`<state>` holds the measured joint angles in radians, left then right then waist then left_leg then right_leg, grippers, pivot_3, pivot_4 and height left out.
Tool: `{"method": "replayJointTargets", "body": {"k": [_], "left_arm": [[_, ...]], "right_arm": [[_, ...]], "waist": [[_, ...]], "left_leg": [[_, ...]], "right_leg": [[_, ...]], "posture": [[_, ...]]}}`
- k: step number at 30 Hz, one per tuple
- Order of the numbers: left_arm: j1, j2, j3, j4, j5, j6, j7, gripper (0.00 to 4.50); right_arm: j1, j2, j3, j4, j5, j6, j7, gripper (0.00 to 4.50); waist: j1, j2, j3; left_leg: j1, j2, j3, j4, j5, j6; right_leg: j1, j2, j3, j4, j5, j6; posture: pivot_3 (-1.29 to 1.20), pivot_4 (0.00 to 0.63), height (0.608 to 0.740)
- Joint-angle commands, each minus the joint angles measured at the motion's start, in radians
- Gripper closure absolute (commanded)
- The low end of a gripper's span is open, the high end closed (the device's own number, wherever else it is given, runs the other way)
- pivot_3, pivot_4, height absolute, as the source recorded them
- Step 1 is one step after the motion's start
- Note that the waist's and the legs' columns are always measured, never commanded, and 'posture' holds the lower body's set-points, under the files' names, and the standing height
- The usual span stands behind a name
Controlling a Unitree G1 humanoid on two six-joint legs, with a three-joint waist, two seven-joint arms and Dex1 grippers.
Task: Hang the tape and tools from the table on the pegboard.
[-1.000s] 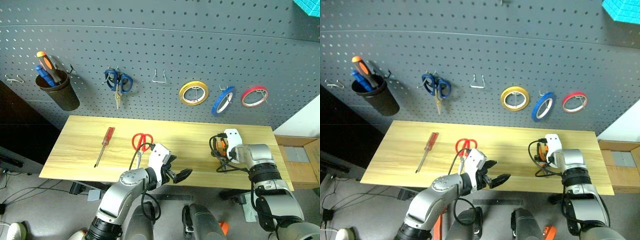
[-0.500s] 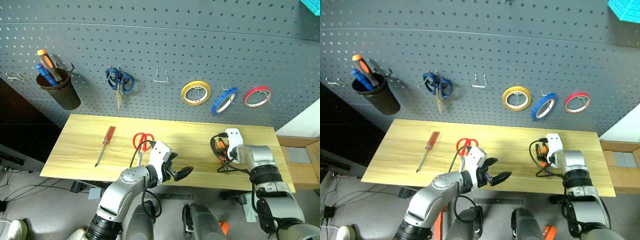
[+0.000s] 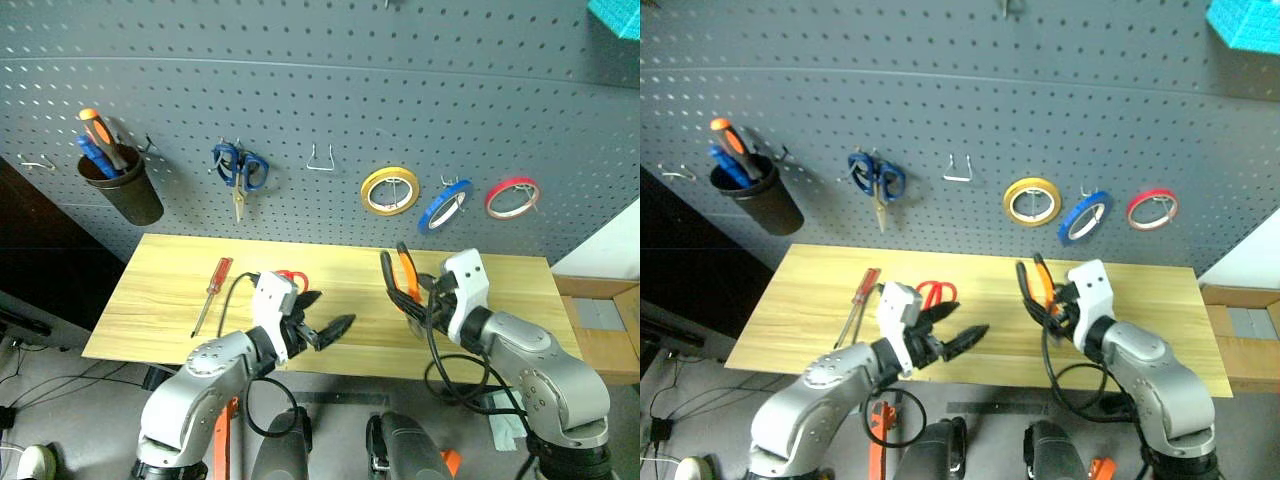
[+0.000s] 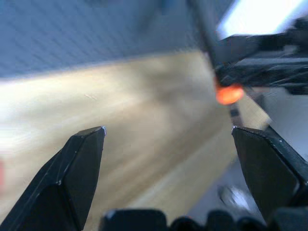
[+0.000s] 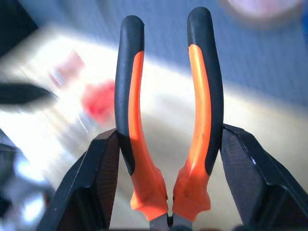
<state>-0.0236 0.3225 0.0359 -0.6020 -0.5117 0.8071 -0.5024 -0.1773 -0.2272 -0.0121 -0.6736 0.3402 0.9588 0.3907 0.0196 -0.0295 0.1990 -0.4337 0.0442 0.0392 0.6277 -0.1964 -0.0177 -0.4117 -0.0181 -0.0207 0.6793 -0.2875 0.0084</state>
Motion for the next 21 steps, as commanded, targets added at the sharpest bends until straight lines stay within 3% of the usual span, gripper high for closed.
{"method": "replayJointTargets", "body": {"k": [1, 7, 13, 21], "left_arm": [[-0.025, 0.008, 0.095, -0.078, -0.053, 0.031, 0.067, 0.00], [-0.226, 0.047, 0.185, 0.070, 0.000, -0.020, 0.154, 0.00], [-0.415, 0.056, 0.133, 0.302, 0.091, -0.143, 0.147, 0.00], [-0.469, 0.062, 0.074, 0.431, 0.161, -0.214, 0.121, 0.00]], "right_arm": [[-0.090, 0.048, 0.053, 0.029, -0.045, -0.170, -0.046, 1.91], [-0.386, 0.130, 0.113, 0.388, -0.156, -0.505, -0.067, 1.91], [-0.741, 0.189, 0.069, 0.899, -0.213, -0.857, -0.089, 1.91], [-0.884, 0.221, 0.028, 1.239, -0.217, -1.094, -0.106, 1.91]], "waist": [[0.003, -0.002, -0.021], [0.006, -0.010, -0.063], [0.009, -0.014, -0.075], [0.028, -0.015, -0.076]], "left_leg": [[0.001, 0.000, 0.000, 0.001, 0.000, 0.000], [0.003, -0.001, -0.002, 0.002, 0.004, 0.004], [0.004, -0.001, -0.001, 0.002, 0.006, 0.004], [0.002, -0.001, 0.000, -0.001, 0.005, 0.004]], "right_leg": [[0.001, 0.000, 0.000, -0.001, 0.000, 0.000], [0.005, 0.005, -0.002, -0.001, 0.006, -0.004], [0.006, 0.007, 0.000, 0.000, 0.010, -0.009], [0.004, 0.001, 0.002, -0.001, 0.010, -0.010]], "posture": [[0.13, 0.028, 0.740], [0.16, 0.000, 0.740], [0.19, 0.011, 0.740], [0.24, 0.062, 0.740]]}}
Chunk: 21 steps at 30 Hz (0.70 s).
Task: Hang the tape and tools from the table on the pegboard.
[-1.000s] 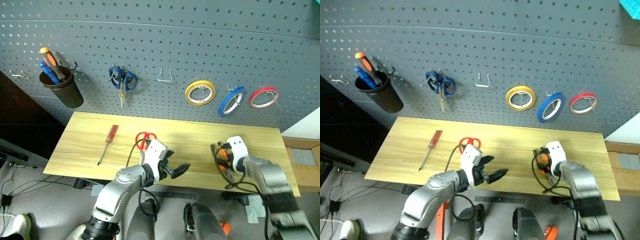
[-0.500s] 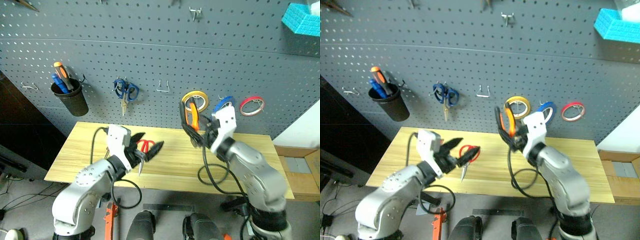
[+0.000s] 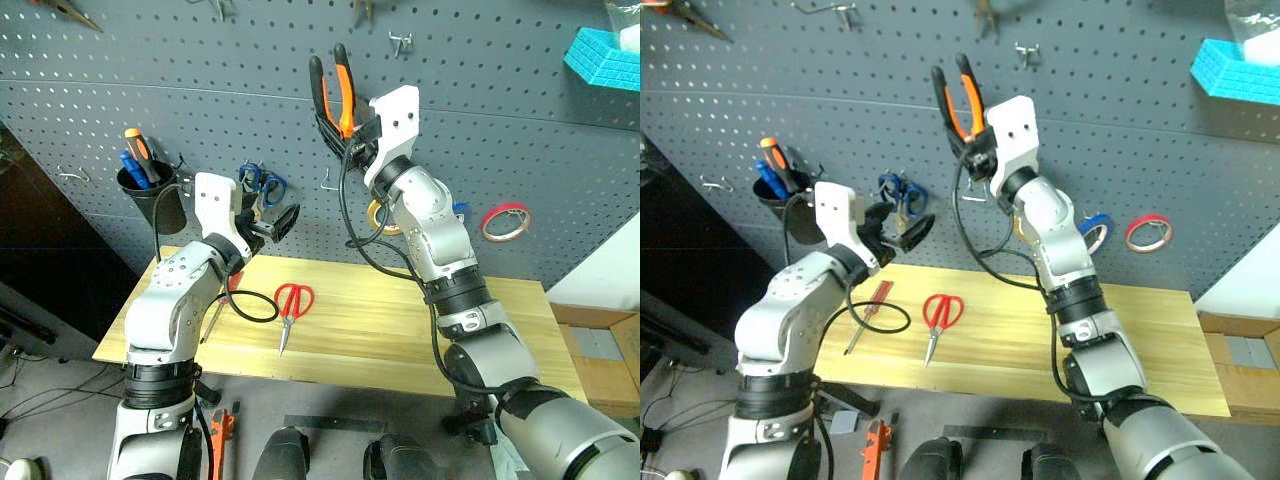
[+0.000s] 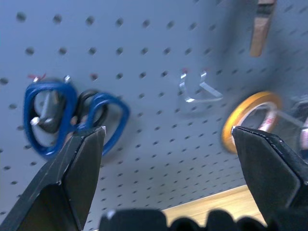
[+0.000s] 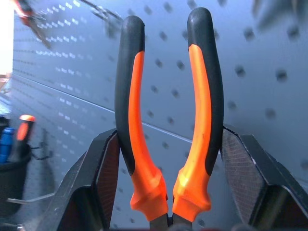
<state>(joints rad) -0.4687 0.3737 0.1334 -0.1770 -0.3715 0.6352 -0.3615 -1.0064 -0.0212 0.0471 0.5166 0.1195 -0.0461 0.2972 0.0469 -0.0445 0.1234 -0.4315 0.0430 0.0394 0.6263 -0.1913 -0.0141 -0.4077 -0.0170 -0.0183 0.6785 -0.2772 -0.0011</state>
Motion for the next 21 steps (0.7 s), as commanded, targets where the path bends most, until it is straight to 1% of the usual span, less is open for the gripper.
{"method": "replayJointTargets", "body": {"k": [1, 3, 8, 12, 13, 18, 21], "left_arm": [[-0.026, 0.011, -0.030, 0.015, 0.024, -0.046, -0.025, 0.00], [-0.032, 0.010, -0.041, 0.035, 0.031, -0.053, -0.035, 0.00], [-0.077, -0.025, -0.088, 0.104, 0.054, -0.084, -0.052, 0.00], [-0.107, -0.052, -0.100, 0.123, 0.049, -0.079, -0.056, 0.00], [-0.109, -0.054, -0.102, 0.129, 0.051, -0.082, -0.059, 0.00], [-0.112, -0.052, -0.111, 0.139, 0.060, -0.082, -0.076, 0.00], [-0.116, -0.050, -0.110, 0.126, 0.056, -0.065, -0.081, 0.00]], "right_arm": [[-0.062, 0.021, -0.034, 0.074, 0.003, -0.108, -0.014, 1.91], [-0.074, 0.033, -0.039, 0.121, 0.001, -0.145, -0.018, 1.91], [-0.110, 0.058, -0.059, 0.241, 0.001, -0.221, -0.031, 1.91], [-0.153, 0.057, -0.071, 0.290, 0.002, -0.244, -0.040, 1.91], [-0.159, 0.057, -0.073, 0.297, 0.002, -0.248, -0.040, 1.91], [-0.178, 0.059, -0.086, 0.343, -0.001, -0.272, -0.041, 1.91], [-0.179, 0.051, -0.093, 0.383, -0.006, -0.305, -0.041, 1.91]], "waist": [[0.002, 0.000, 0.000], [0.003, 0.002, 0.002], [0.013, 0.005, 0.007], [0.025, 0.006, 0.023], [0.027, 0.006, 0.026], [0.030, 0.008, 0.050], [0.031, 0.009, 0.057]], "left_leg": [[0.000, 0.000, 0.000, 0.000, 0.000, 0.000], [0.000, 0.001, 0.000, 0.000, 0.000, 0.000], [0.000, 0.001, -0.001, 0.000, 0.000, 0.000], [0.001, 0.001, -0.002, 0.001, 0.000, 0.000], [0.001, 0.001, -0.002, 0.001, 0.000, 0.000], [0.000, 0.001, -0.002, 0.000, 0.000, 0.001], [0.000, 0.001, -0.002, 0.001, 0.000, 0.001]], "right_leg": [[0.000, 0.000, 0.000, 0.001, 0.000, 0.000], [-0.001, 0.000, 0.000, 0.002, 0.000, 0.000], [-0.001, 0.001, -0.001, 0.003, 0.001, -0.002], [0.000, 0.001, -0.001, 0.003, 0.001, -0.002], [0.000, 0.001, -0.001, 0.002, 0.001, -0.002], [0.000, 0.000, -0.001, 0.002, 0.001, -0.002], [0.000, 0.000, -0.002, 0.002, 0.001, -0.002]], "posture": [[0.24, 0.067, 0.740], [0.25, 0.075, 0.740], [0.29, 0.127, 0.740], [0.28, 0.160, 0.740], [0.28, 0.160, 0.740], [0.29, 0.187, 0.740], [0.31, 0.200, 0.740]]}}
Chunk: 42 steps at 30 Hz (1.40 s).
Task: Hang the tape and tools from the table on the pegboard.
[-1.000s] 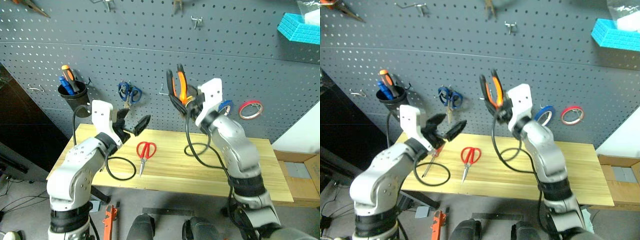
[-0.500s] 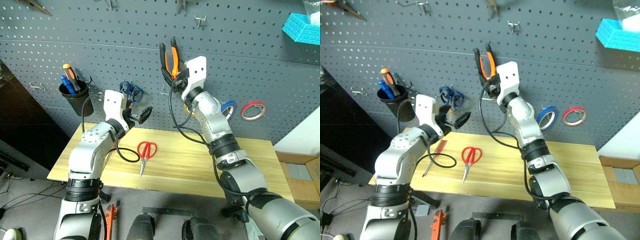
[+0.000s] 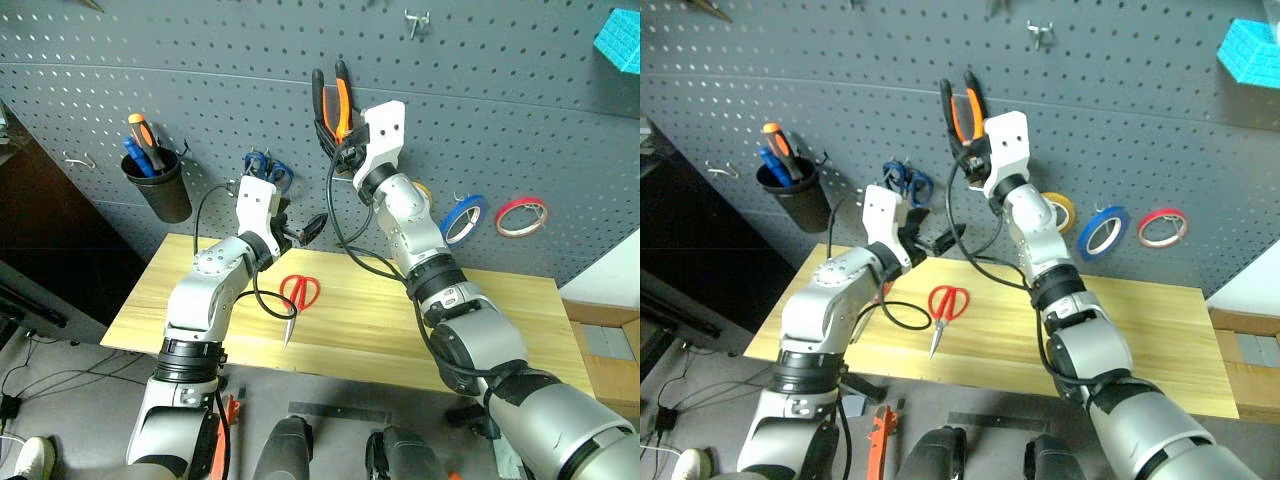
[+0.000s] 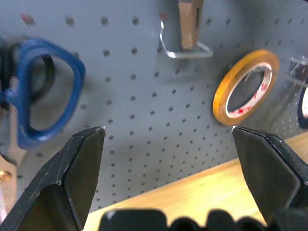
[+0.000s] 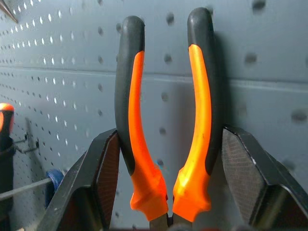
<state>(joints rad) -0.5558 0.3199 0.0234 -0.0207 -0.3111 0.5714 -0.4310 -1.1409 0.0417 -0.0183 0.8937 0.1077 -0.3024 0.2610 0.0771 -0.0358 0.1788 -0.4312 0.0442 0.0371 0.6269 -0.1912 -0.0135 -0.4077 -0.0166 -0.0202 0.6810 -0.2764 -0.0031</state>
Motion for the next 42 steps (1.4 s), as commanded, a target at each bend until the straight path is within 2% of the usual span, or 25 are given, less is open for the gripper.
{"method": "replayJointTargets", "body": {"k": [1, 6, 10, 11, 15, 21, 26, 28, 30, 33, 37, 42], "left_arm": [[-0.028, 0.006, 0.000, -0.038, -0.007, 0.008, -0.013, 0.00], [0.000, 0.014, 0.002, -0.081, -0.011, 0.049, -0.015, 0.00], [0.026, 0.013, 0.004, -0.111, -0.013, 0.075, -0.012, 0.00], [0.026, 0.012, 0.005, -0.113, -0.012, 0.077, -0.012, 0.00], [0.019, 0.006, 0.005, -0.107, -0.010, 0.080, -0.010, 0.00], [0.029, -0.008, 0.001, -0.104, -0.010, 0.074, -0.008, 0.00], [0.138, -0.023, -0.034, -0.183, 0.007, 0.111, 0.021, 0.00], [0.210, -0.039, -0.057, -0.209, 0.052, 0.140, 0.093, 0.00], [0.273, -0.041, -0.097, -0.211, 0.113, 0.147, 0.149, 0.00], [0.345, -0.058, -0.137, -0.198, 0.177, 0.153, 0.218, 0.00], [0.407, -0.100, -0.178, -0.161, 0.239, 0.185, 0.296, 0.00], [0.415, -0.129, -0.199, -0.027, 0.315, 0.190, 0.369, 0.00]], "right_arm": [[-0.043, -0.016, -0.029, 0.021, 0.003, -0.061, -0.005, 1.91], [-0.031, -0.030, -0.028, 0.080, -0.013, -0.099, -0.013, 1.91], [0.046, -0.020, -0.010, 0.056, -0.031, -0.089, -0.026, 1.91], [0.065, -0.018, -0.007, 0.039, -0.032, -0.084, -0.023, 1.20], [0.112, -0.020, 0.001, -0.031, -0.040, -0.059, -0.011, 0.03], [0.210, -0.045, 0.017, -0.215, -0.059, 0.036, -0.026, 0.03], [0.449, -0.105, 0.083, -0.707, -0.023, 0.294, 0.058, 0.03], [0.571, -0.165, 0.122, -0.956, 0.011, 0.439, 0.119, 0.03], [0.657, -0.220, 0.148, -1.134, 0.061, 0.572, 0.168, 0.03], [0.755, -0.301, 0.172, -1.297, 0.119, 0.706, 0.234, 0.03], [0.929, -0.454, 0.216, -1.405, 0.142, 0.714, 0.369, 0.03], [1.103, -0.643, 0.279, -1.387, 0.075, 0.524, 0.549, 0.03]], "waist": [[0.001, 0.001, 0.003], [0.003, 0.001, 0.020], [0.004, 0.001, 0.029], [0.005, 0.001, 0.030], [0.006, 0.003, 0.033], [0.006, 0.004, 0.044], [0.003, 0.005, 0.046], [0.001, 0.008, 0.049], [-0.003, 0.009, 0.052], [-0.011, 0.010, 0.058], [-0.013, 0.010, 0.068], [-0.022, 0.007, 0.084]], "left_leg": [[0.000, 0.000, 0.000, 0.000, 0.000, 0.000], [0.001, 0.000, -0.001, 0.001, 0.000, 0.000], [0.001, 0.000, -0.002, 0.001, 0.001, 0.001], [0.001, 0.000, -0.002, 0.001, 0.001, 0.001], [0.001, 0.000, -0.002, 0.001, 0.002, 0.001], [0.000, 0.000, -0.003, 0.001, 0.002, 0.000], [-0.002, -0.001, -0.003, -0.001, 0.001, 0.000], [-0.002, -0.001, -0.002, -0.001, 0.001, 0.000], [-0.002, -0.001, -0.002, -0.001, 0.001, 0.000], [-0.001, 0.001, -0.002, -0.002, 0.001, 0.000], [0.000, 0.001, -0.003, -0.001, 0.001, 0.000], [-0.001, 0.000, -0.002, -0.001, 0.001, 0.000]], "right_leg": [[0.000, 0.000, 0.000, 0.000, 0.000, 0.000], [0.002, 0.000, -0.001, 0.001, 0.000, 0.000], [0.002, -0.001, -0.002, 0.001, 0.000, 0.000], [0.002, -0.001, -0.002, 0.001, 0.000, 0.000], [0.002, -0.002, -0.003, 0.000, 0.000, 0.000], [0.002, -0.002, -0.003, 0.000, 0.000, 0.000], [0.001, -0.003, -0.004, -0.003, 0.000, 0.000], [0.001, -0.003, -0.003, -0.004, 0.000, 0.001], [0.001, -0.003, -0.002, -0.004, -0.001, 0.001], [0.000, -0.002, -0.003, -0.002, -0.003, 0.002], [0.001, -0.002, -0.003, -0.002, -0.006, 0.003], [0.001, -0.003, -0.003, -0.005, -0.007, 0.003]], "posture": [[0.31, 0.204, 0.740], [0.33, 0.231, 0.740], [0.32, 0.238, 0.740], [0.32, 0.238, 0.740], [0.31, 0.237, 0.740], [0.27, 0.235, 0.740], [0.21, 0.246, 0.740], [0.20, 0.251, 0.740], [0.18, 0.258, 0.740], [0.16, 0.268, 0.740], [0.12, 0.286, 0.740], [0.06, 0.305, 0.740]]}}
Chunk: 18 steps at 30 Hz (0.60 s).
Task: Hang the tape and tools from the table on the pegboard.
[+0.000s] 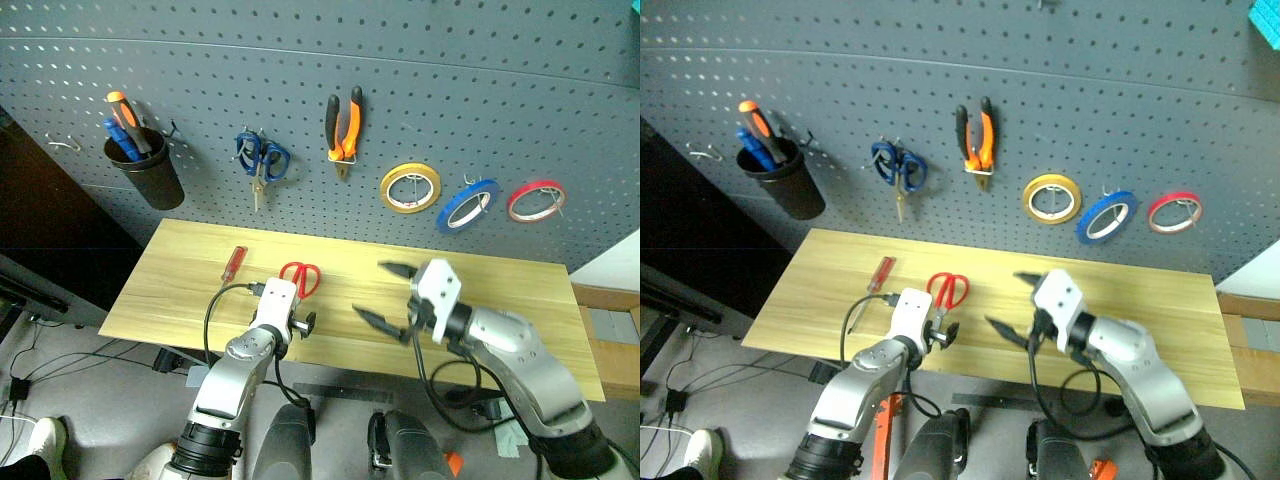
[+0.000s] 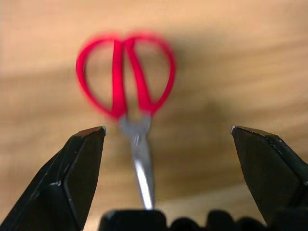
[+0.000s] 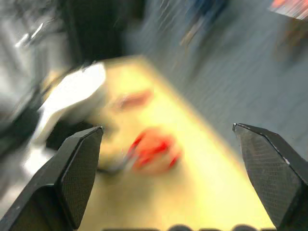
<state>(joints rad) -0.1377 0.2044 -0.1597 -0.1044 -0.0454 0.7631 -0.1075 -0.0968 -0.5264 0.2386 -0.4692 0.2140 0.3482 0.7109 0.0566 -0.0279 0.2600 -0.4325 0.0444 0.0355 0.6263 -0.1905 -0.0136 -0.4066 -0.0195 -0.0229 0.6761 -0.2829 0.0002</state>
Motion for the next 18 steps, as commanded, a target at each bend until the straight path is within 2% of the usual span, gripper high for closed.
{"method": "replayJointTargets", "body": {"k": [1, 4, 9, 18], "left_arm": [[-0.015, -0.015, -0.019, 0.091, 0.062, -0.008, 0.051, 0.00], [-0.049, -0.006, -0.025, 0.165, 0.083, -0.032, 0.042, 0.00], [-0.117, 0.008, -0.034, 0.284, 0.120, -0.061, 0.028, 0.00], [-0.122, -0.003, -0.016, 0.281, 0.131, -0.050, 0.037, 2.91]], "right_arm": [[0.086, -0.103, 0.029, 0.002, -0.047, -0.174, 0.123, 0.03], [0.119, -0.129, 0.040, 0.064, -0.082, -0.264, 0.142, 0.03], [0.117, -0.113, 0.033, 0.121, -0.103, -0.316, 0.139, 0.03], [0.084, -0.082, 0.022, 0.125, -0.110, -0.318, 0.133, 0.00]], "waist": [[-0.004, -0.002, 0.005], [-0.008, -0.002, 0.009], [-0.020, -0.002, 0.010], [-0.037, -0.002, 0.010]], "left_leg": [[0.000, 0.000, 0.000, 0.000, 0.000, 0.000], [0.000, 0.000, 0.000, 0.000, 0.000, 0.001], [0.001, 0.000, 0.000, 0.000, 0.000, 0.000], [0.001, 0.000, 0.001, 0.000, 0.000, 0.000]], "right_leg": [[0.000, 0.000, 0.000, -0.001, 0.000, 0.000], [0.000, 0.000, -0.001, -0.001, 0.000, 0.000], [0.001, 0.001, 0.000, 0.000, 0.000, 0.001], [0.001, 0.001, 0.000, -0.001, 0.000, 0.002]], "posture": [[0.05, 0.309, 0.740], [0.03, 0.310, 0.740], [0.01, 0.313, 0.740], [0.00, 0.300, 0.740]]}}
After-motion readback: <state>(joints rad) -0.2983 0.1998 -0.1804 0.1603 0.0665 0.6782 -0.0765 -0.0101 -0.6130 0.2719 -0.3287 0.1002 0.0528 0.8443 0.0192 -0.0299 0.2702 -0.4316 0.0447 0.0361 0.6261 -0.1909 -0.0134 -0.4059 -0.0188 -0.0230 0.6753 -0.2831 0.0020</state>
